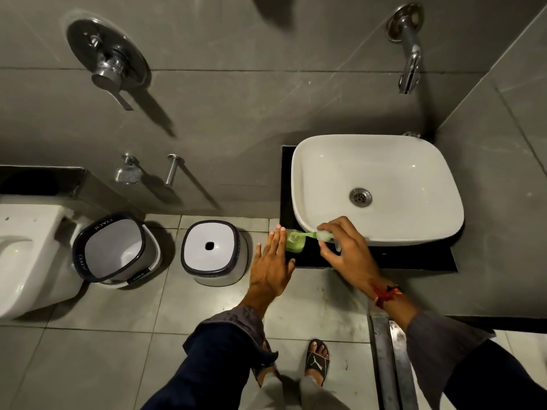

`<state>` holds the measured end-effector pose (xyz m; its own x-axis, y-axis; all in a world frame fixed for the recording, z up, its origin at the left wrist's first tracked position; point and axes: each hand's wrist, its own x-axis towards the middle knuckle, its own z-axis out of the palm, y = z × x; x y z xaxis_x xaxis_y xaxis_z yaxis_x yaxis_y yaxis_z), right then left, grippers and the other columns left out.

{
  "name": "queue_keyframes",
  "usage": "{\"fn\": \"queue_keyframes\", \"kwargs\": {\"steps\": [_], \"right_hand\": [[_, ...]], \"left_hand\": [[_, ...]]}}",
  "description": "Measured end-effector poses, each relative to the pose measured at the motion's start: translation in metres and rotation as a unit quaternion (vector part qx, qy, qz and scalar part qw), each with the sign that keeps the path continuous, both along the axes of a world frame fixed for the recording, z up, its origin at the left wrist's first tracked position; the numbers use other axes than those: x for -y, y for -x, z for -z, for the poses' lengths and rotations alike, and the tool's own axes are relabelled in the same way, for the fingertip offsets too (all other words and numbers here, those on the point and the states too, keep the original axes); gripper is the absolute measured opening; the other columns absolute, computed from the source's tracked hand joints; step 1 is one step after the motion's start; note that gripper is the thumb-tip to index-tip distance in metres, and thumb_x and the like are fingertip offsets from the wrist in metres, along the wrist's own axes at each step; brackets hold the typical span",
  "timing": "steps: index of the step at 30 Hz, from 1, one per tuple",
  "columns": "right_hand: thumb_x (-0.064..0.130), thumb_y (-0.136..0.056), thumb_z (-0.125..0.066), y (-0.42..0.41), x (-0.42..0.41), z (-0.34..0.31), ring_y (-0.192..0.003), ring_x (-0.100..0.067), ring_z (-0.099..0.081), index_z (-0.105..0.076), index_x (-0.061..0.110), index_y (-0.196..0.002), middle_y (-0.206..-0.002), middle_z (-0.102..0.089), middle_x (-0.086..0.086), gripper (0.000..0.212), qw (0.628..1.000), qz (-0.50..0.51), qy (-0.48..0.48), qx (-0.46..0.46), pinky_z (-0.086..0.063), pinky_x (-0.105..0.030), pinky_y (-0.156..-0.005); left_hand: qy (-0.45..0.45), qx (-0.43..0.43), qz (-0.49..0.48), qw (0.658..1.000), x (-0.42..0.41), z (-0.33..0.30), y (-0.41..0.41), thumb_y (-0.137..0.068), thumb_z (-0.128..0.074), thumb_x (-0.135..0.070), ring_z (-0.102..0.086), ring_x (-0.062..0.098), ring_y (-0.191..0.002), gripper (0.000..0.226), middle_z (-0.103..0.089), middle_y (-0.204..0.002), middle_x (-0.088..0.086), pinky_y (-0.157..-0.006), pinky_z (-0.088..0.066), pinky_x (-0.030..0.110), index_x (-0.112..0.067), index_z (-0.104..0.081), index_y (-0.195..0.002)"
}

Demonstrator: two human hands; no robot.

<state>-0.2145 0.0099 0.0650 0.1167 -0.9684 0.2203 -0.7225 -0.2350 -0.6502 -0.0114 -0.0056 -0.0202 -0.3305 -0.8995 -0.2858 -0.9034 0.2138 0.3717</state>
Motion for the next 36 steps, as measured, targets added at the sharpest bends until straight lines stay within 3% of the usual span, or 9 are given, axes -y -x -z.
{"fn": "queue_keyframes", "kwargs": {"steps": [8, 18, 36], "right_hand": [[0.009, -0.086, -0.068, -0.019, 0.013, -0.003, -0.086, -0.009, -0.050, -0.062, 0.012, -0.111, -0.103, -0.050, -0.002, 0.026, 0.996, -0.023, -0.061, -0.067, -0.039, -0.015, -0.078], [0.015, -0.088, -0.066, -0.055, 0.047, 0.018, -0.099, -0.025, -0.059, -0.056, 0.013, -0.113, -0.110, -0.062, -0.010, 0.028, 0.978, -0.024, -0.127, -0.165, -0.052, -0.034, -0.081], [0.024, -0.093, -0.064, -0.071, 0.064, 0.030, -0.102, -0.031, -0.064, -0.056, 0.003, -0.122, -0.119, -0.061, -0.017, 0.037, 0.933, -0.078, -0.140, -0.322, -0.057, -0.037, -0.084]], "left_hand": [[-0.007, -0.005, 0.005, 1.000, 0.002, 0.001, -0.001, -0.106, -0.039, -0.045, 0.002, 0.020, -0.160, 0.079, 0.007, -0.173, 0.000, -0.130, -0.009, 0.048, -0.016, 0.008, -0.163], [-0.004, -0.012, 0.019, 1.000, 0.002, 0.000, -0.006, -0.107, -0.037, -0.044, 0.004, 0.020, -0.160, 0.077, 0.008, -0.173, 0.002, -0.130, -0.008, 0.049, -0.015, 0.007, -0.163], [-0.001, 0.014, 0.026, 1.000, 0.003, 0.000, -0.005, -0.106, -0.041, -0.043, 0.006, 0.024, -0.160, 0.082, 0.014, -0.172, 0.003, -0.129, -0.006, 0.052, -0.016, 0.012, -0.162]]}}
